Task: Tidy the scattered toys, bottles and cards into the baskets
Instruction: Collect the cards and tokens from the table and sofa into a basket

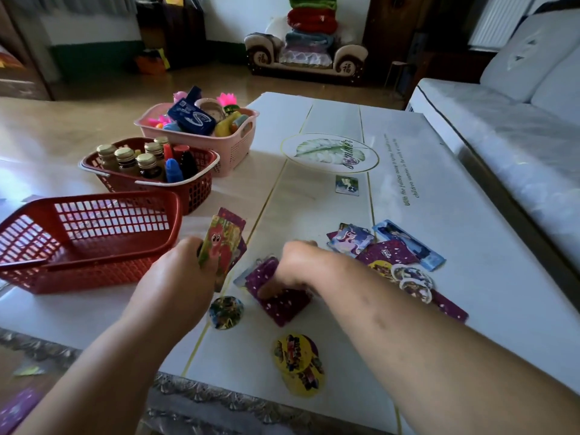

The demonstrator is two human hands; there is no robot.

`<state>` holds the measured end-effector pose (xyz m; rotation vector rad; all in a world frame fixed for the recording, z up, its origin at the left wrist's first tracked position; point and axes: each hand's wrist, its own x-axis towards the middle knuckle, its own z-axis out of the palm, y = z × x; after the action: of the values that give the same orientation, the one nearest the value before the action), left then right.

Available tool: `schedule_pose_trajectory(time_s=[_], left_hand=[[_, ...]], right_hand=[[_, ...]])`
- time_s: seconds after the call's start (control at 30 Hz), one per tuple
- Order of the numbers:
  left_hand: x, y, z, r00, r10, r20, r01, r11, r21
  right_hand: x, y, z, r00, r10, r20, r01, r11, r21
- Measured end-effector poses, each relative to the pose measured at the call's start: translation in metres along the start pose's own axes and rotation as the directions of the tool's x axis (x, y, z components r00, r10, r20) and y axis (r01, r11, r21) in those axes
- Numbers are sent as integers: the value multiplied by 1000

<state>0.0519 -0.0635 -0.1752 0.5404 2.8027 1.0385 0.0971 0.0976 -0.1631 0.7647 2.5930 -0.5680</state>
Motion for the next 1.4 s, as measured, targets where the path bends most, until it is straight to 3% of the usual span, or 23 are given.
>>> schedule_pose_trajectory(time_s=[0.07,0.17,0.2,0.27,0.33,0.37,0.4,0.5,0.57,0.63,0.73,0.8,0.9,0.97,1.03,1.1,1.2,1.23,1.27,1.33,1.4], left_hand=[[0,-1,2,999,11,-42,-6,994,111],[0,0,2,997,53,-47,-43,981,187],[-1,1,2,994,100,-41,-91,977,192],[-3,7,-1,977,213,20,-213,956,204],[-7,19,-2,947,299,119,-314,939,137],[-9,23,-2,936,317,153,-330,941,74],[-9,26,-2,931,320,177,-330,944,25],[-6,31,2,939,290,185,-279,957,-80],[-1,36,7,978,145,152,-93,947,-306],[1,40,14,983,-9,181,109,826,-554],[-1,42,28,954,-55,293,246,703,-667],[-6,46,36,941,-26,338,259,696,-670],[-3,46,44,987,-4,163,108,768,-632],[-1,46,43,992,-22,126,99,756,-648],[-1,48,41,964,-55,260,239,608,-757],[-2,51,37,936,-44,350,330,457,-826],[5,45,35,937,-134,323,350,356,-867],[8,43,33,935,-166,312,351,325,-878],[10,41,31,935,-188,300,345,297,-890],[11,39,27,932,-211,293,342,249,-906],[9,36,25,928,-208,311,355,225,-907]], right_hand=[[-2,5,6,995,-47,-89,58,989,133],[-14,15,12,929,-292,-228,335,925,179],[-18,18,12,875,-390,-288,436,892,118],[-25,25,12,697,-568,-437,579,806,-124],[-19,31,16,535,-609,-586,543,779,-314],[-12,33,19,526,-561,-639,479,816,-323],[-6,37,21,541,-517,-663,438,846,-303],[-7,42,16,690,-475,-547,499,859,-115],[-12,43,8,779,-428,-458,480,877,-2],[-15,40,3,817,-371,-442,431,902,39],[-11,34,13,872,-352,-342,374,927,0],[-7,36,22,873,-358,-331,395,917,53],[-10,41,17,855,-235,-463,384,886,260],[-15,40,11,806,-182,-563,429,835,345],[-25,32,7,767,-251,-591,513,793,329],[-33,25,6,783,-352,-513,555,767,321],[-37,34,-11,846,-432,-313,533,693,485],[-33,44,-19,849,-429,-307,528,681,508],[-24,58,-28,856,-388,-342,514,718,469],[1,90,-46,873,-267,-409,364,914,181],[25,115,-58,938,-195,-288,170,979,-110]])
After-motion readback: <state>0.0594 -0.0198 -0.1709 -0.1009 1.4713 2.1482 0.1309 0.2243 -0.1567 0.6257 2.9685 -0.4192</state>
